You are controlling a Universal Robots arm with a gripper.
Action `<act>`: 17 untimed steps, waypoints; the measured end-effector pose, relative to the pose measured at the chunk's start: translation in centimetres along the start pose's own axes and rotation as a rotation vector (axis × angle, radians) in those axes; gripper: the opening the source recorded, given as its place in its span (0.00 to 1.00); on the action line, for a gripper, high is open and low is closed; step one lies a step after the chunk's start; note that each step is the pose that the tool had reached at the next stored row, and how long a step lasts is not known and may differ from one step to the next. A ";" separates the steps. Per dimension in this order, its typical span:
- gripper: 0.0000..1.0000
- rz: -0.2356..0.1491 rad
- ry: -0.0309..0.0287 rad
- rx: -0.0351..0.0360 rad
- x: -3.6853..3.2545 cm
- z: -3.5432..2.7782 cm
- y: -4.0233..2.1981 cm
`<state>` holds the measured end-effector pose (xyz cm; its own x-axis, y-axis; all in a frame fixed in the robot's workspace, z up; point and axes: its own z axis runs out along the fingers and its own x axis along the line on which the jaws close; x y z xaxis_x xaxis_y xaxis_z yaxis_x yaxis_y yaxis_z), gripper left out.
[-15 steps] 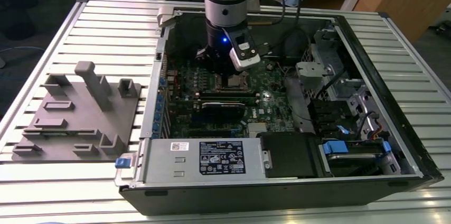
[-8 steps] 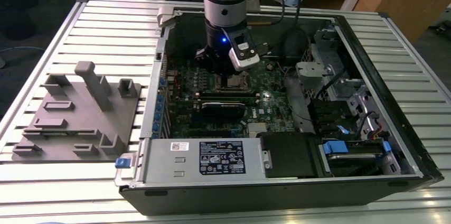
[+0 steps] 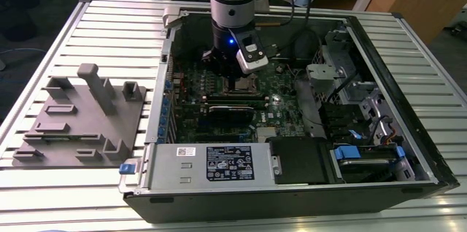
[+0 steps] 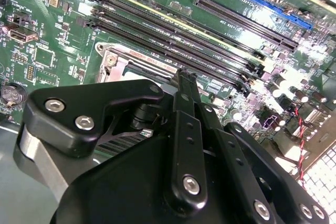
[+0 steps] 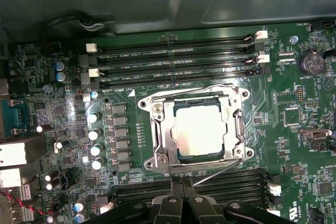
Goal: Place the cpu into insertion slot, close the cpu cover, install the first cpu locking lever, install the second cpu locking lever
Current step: 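Install the second cpu locking lever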
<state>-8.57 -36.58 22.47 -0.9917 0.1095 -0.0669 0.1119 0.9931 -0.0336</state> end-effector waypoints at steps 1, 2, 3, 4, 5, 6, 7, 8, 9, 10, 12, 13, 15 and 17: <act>0.11 0.000 0.0000 0.0000 0.00 0.00 0.00; 0.11 0.000 0.0000 0.0000 0.01 0.00 0.00; 0.11 0.000 -0.0001 -0.0001 0.07 0.00 -0.01; 0.11 0.000 0.0000 -0.0001 0.16 -0.01 -0.02; 0.11 0.000 0.0000 -0.0001 0.26 -0.01 -0.03; 0.11 0.000 0.0000 0.0000 0.38 -0.01 -0.04; 0.11 0.000 -0.0001 -0.0001 0.45 0.00 -0.05; 0.11 0.001 -0.0001 -0.0001 0.48 0.01 -0.05; 0.11 0.003 0.0000 0.0000 0.48 0.02 -0.07; 0.11 0.007 0.0003 0.0005 0.48 0.03 -0.10; 0.11 0.020 0.0006 0.0013 0.48 0.07 -0.17; 0.11 0.026 0.0009 0.0018 0.48 0.08 -0.22; 0.11 0.029 0.0010 0.0019 0.48 0.09 -0.23; 0.11 0.030 0.0010 0.0020 0.48 0.09 -0.24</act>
<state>-9.06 -36.77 22.35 -0.9880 0.1391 -0.0669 0.1415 0.9894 -0.0336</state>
